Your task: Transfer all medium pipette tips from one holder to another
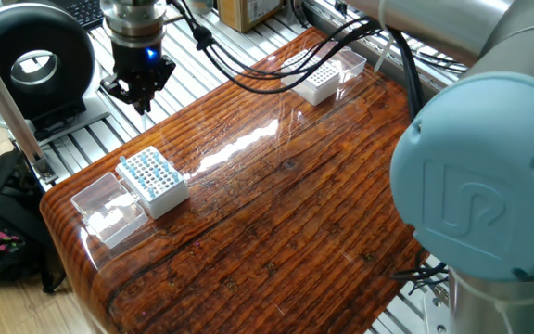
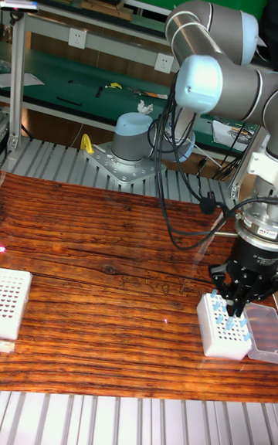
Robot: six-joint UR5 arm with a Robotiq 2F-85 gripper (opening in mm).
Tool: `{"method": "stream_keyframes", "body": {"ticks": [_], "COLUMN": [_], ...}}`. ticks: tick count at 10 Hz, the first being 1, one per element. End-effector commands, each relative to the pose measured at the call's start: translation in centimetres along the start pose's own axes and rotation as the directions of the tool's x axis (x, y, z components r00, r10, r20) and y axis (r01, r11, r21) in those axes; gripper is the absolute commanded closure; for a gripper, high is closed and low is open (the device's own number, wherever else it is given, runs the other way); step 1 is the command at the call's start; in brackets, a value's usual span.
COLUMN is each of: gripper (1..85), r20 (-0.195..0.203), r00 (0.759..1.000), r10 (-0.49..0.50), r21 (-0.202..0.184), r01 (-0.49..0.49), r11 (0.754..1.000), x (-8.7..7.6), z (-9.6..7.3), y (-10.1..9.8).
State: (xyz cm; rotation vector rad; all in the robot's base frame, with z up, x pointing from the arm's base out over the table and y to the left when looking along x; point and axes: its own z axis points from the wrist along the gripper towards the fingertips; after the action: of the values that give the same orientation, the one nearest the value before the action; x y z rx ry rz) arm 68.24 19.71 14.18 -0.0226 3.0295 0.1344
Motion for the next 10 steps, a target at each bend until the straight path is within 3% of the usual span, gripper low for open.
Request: {"method": "stream_keyframes", "body": {"ticks": [1,2,3,4,5,7,9,10], "gripper": [84.3,84.3,84.3,84.3,84.3,84.3,84.3,84.3], "r20": [-0.118,-0.175,-0.179,-0.153,-0.135,-0.094,-0.071,-0.070], "r00": [0.990,0.970,0.944,0.932,0.942,0.969,0.978,0.976], "r10": [-0.076,-0.170,-0.275,-0.329,-0.306,-0.227,-0.197,-0.206], "r21": [0.165,0.138,0.063,0.034,0.042,0.058,0.036,0.031], "r01": [0.095,0.195,0.291,0.338,0.314,0.232,0.200,0.208], "r11": [0.982,0.971,0.955,0.941,0.949,0.971,0.979,0.978], "x": [2.7,3.9,4.0,3.5,3.1,1.8,0.6,0.6], "z": [-0.2,-0.3,-0.2,0.0,0.0,1.1,1.5,1.7], "y": [-4.5,-4.3,-2.9,-2.1,-2.1,1.4,4.0,4.0]}}
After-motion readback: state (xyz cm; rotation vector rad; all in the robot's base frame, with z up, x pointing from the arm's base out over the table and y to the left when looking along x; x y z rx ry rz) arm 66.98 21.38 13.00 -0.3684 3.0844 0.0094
